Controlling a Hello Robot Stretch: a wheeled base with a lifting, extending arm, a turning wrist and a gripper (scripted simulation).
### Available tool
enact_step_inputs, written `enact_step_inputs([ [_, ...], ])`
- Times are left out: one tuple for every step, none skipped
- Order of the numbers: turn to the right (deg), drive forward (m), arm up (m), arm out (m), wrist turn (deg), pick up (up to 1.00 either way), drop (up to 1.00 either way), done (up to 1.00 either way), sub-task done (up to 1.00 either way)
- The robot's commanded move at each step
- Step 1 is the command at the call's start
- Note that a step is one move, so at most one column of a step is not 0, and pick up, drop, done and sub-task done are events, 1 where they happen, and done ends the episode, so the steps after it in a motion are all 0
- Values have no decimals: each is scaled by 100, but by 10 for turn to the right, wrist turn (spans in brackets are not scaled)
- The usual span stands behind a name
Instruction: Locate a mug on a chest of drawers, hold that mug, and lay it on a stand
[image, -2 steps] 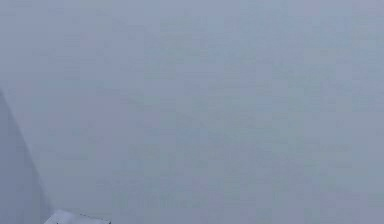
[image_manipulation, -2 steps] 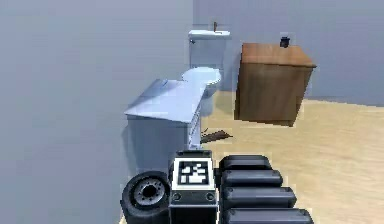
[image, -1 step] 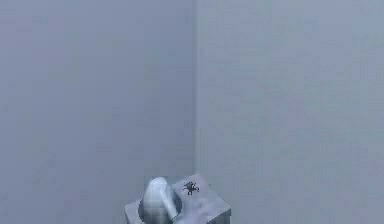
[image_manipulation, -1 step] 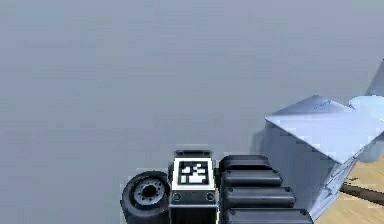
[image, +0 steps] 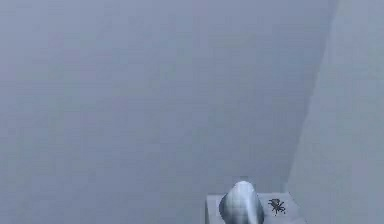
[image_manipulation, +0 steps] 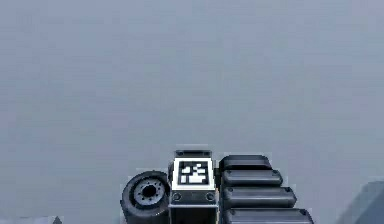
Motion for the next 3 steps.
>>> enact_step_inputs([
  [0,25,0,0,0,0,0,0,0],
  [-450,0,0,0,0,0,0,0,0],
  [-30,0,0,0,0,0,0,0,0],
])
